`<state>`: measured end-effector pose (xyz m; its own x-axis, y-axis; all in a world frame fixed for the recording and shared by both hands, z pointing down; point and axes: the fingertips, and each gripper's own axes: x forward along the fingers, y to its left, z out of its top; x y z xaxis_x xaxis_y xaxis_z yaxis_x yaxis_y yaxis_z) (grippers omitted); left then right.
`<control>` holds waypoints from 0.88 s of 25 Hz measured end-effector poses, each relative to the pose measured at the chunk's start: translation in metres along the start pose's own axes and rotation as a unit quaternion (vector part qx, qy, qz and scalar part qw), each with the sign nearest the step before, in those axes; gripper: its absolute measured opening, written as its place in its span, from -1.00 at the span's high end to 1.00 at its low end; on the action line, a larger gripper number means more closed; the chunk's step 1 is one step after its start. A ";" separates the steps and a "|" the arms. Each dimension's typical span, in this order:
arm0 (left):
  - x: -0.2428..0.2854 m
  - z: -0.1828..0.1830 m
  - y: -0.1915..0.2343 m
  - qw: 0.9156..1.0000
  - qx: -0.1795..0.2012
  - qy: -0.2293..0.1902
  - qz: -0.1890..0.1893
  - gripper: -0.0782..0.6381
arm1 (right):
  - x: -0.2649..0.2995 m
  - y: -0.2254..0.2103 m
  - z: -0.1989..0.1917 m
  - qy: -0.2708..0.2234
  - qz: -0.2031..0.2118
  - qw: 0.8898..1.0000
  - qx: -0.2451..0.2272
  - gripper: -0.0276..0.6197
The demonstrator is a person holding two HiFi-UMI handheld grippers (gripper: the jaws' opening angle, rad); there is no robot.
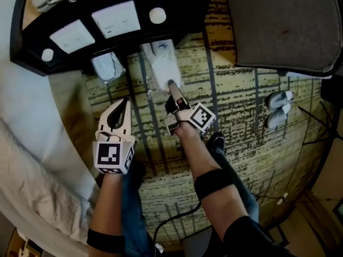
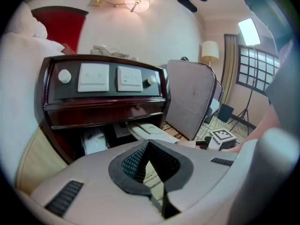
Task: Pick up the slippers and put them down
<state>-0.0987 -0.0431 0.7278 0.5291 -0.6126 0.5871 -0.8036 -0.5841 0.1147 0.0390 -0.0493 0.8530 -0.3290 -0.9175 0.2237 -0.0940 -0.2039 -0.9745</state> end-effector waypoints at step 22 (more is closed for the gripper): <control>-0.022 -0.018 -0.038 1.000 0.009 0.004 -0.011 0.77 | -0.156 -0.090 -0.046 0.024 -0.111 0.993 -0.007 0.55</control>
<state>-0.0849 0.0024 0.7247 0.5436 -0.5953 0.5917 -0.7870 -0.6066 0.1128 0.0551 0.1278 0.9067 -0.3435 -0.8325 0.4347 -0.1829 -0.3947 -0.9004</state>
